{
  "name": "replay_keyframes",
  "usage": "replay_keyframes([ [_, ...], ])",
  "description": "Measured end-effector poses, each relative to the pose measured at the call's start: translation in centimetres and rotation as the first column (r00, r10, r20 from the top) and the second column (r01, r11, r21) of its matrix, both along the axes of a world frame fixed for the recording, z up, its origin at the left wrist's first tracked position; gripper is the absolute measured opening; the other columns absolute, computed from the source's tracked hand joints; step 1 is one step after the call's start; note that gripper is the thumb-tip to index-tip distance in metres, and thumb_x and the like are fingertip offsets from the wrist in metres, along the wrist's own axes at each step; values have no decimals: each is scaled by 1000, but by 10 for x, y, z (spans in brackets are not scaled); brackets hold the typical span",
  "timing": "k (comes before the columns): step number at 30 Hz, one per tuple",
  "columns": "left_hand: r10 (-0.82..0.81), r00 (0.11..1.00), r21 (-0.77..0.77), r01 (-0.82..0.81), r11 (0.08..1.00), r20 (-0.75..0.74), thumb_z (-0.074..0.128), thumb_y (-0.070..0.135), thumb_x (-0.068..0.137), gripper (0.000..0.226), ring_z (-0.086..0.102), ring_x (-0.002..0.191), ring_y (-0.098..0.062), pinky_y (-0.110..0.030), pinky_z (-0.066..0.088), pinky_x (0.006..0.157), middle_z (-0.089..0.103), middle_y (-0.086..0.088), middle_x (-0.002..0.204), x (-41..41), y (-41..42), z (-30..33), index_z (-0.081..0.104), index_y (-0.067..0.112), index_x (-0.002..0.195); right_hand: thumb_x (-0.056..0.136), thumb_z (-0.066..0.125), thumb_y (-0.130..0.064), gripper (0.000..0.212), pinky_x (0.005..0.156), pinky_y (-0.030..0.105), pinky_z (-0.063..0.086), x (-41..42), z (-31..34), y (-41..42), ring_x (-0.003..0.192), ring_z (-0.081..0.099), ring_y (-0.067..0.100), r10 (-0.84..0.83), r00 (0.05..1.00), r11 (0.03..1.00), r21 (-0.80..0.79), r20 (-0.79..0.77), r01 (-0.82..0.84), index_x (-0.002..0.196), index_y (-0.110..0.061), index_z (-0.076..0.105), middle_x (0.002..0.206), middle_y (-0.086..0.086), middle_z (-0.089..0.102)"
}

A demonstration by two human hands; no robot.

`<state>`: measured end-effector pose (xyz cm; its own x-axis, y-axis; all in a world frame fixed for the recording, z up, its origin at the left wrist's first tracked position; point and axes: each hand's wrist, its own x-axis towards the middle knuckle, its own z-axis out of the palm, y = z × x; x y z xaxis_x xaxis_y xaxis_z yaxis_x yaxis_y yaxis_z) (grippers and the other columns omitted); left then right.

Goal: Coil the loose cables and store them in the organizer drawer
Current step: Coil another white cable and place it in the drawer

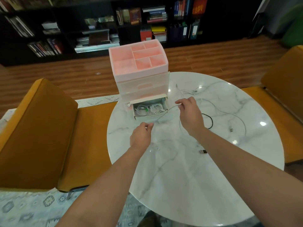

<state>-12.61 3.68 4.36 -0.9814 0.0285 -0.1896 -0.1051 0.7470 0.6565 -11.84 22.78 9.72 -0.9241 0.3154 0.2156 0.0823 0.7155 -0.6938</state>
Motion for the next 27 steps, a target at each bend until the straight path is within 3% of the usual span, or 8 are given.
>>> replay_keyframes([
  [3, 84, 990, 295, -115, 949, 115, 35, 50, 101, 43, 65, 76, -17, -31, 50, 73, 67, 1, 77, 2, 8, 23, 58, 14, 97, 102, 45, -19, 26, 78, 30, 48, 2, 16, 13, 92, 57, 17, -69, 997, 997, -15, -22, 69, 115, -18, 68, 114, 0, 50],
  [6, 157, 962, 609, -263, 748, 223, 30, 42, 105, 36, 65, 61, -13, -37, 53, 80, 61, -5, 68, -3, 23, 52, 51, 13, 103, 101, 46, -23, 25, 80, 36, 50, 8, 25, 19, 89, 58, 20, -102, 995, 994, 48, -19, 103, 113, -23, 69, 110, -3, 52],
  [9, 190, 954, 769, -300, 564, 232, 35, 38, 104, 32, 49, 50, -12, -38, 58, 78, 42, -2, 66, -14, 39, 80, 49, 13, 119, 99, 50, -23, 23, 88, 35, 39, 13, 31, 20, 92, 60, 21, -89, 996, 976, 198, -11, 90, 113, -26, 69, 109, -4, 58],
  [14, 56, 998, 796, -52, 603, 22, 30, 31, 107, 33, 37, 59, -8, -17, 39, 54, 48, 1, 83, -21, 59, 119, 49, 26, 133, 99, 50, -30, 23, 90, 35, 32, 23, 43, 19, 102, 56, 17, -58, 996, 962, 272, 69, 37, 115, -32, 67, 98, -6, 68],
  [17, -68, 995, 728, 101, 679, -74, 31, 28, 107, 28, 48, 80, -9, -22, 42, 73, 63, 5, 112, -25, 68, 134, 52, 34, 124, 99, 50, -34, 21, 95, 32, 30, 28, 55, 15, 92, 58, 14, -13, 989, 989, 149, 146, -9, 112, -35, 67, 81, -8, 67],
  [22, -207, 963, 681, 270, 680, -175, 28, 22, 108, 44, 64, 91, -14, -25, 52, 86, 67, 2, 117, -34, 76, 148, 27, 22, 151, 95, 58, -29, 21, 84, 29, 48, 31, 72, 12, 84, 60, 12, 130, 982, 962, -258, 139, -91, 110, -31, 73, 95, -9, 69],
  [24, -239, 952, 645, 305, 701, -190, 29, 22, 107, 44, 65, 93, -11, -18, 52, 82, 69, 3, 112, -38, 76, 151, 27, 19, 152, 94, 61, -25, 20, 75, 24, 47, 31, 80, 11, 77, 57, 9, 157, 979, 952, -285, 127, -116, 109, -24, 74, 92, -7, 69],
  [27, -308, 929, 565, 368, 739, -203, 34, 22, 106, 45, 68, 91, -7, -25, 49, 89, 71, 9, 100, -47, 73, 154, 30, 17, 151, 92, 64, -28, 17, 66, 23, 44, 30, 93, 10, 68, 52, 11, 140, 979, 954, -283, 148, -94, 97, -16, 76, 75, -4, 63],
])
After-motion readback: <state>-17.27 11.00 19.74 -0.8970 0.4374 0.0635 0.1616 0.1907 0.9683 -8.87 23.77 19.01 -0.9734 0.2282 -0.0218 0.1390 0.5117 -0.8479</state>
